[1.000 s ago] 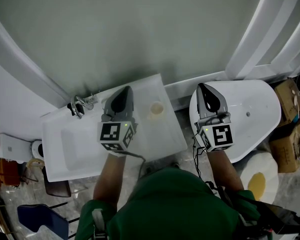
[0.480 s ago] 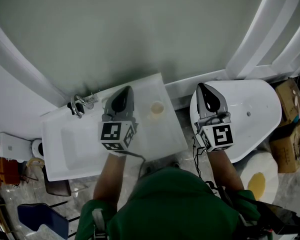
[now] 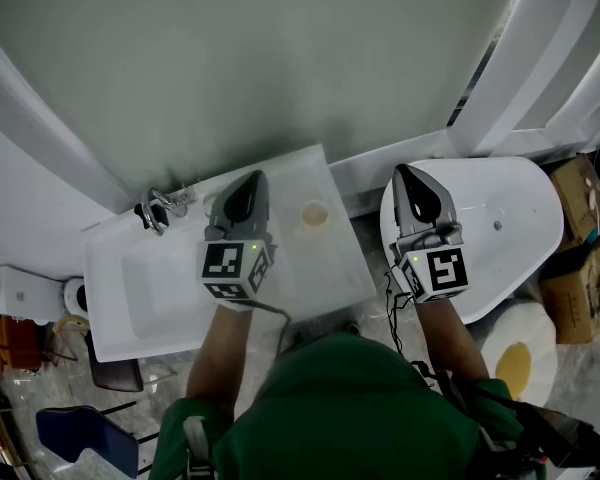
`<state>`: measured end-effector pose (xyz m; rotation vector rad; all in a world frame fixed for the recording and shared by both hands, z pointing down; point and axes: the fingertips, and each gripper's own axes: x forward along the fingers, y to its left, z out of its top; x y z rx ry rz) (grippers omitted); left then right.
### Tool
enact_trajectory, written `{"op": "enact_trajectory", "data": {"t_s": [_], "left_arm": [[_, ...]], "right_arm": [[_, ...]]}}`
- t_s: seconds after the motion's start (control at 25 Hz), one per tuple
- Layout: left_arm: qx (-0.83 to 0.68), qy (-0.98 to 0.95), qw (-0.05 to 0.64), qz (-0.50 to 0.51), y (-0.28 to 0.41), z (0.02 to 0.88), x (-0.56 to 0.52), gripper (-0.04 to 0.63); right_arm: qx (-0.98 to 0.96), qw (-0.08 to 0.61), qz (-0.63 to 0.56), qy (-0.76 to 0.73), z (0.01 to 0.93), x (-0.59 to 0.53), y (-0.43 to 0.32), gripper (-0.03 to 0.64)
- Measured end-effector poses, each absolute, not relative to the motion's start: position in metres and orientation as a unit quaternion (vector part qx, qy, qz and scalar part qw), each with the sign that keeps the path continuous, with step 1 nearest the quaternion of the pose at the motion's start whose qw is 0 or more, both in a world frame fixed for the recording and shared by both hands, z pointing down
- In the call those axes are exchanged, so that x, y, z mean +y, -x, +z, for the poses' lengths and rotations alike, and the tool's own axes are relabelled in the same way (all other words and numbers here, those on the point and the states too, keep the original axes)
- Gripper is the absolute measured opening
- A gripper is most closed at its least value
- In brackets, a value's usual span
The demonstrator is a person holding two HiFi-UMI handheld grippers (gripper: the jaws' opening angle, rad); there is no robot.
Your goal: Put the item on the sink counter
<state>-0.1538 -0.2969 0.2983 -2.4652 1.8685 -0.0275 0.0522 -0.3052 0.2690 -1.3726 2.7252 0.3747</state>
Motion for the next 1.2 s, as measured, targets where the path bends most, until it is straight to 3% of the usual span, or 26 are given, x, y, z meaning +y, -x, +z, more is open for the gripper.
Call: {"op": "enact_trajectory", "data": {"t_s": [1.2], "left_arm": [[0.603,0.797,0.012,-0.017,0.167,0.314,-0.307,-0.002]], "right_arm": [[0.89,0.033,0.115,0.44,0.276,-0.312,-0.036,-0.003]]}}
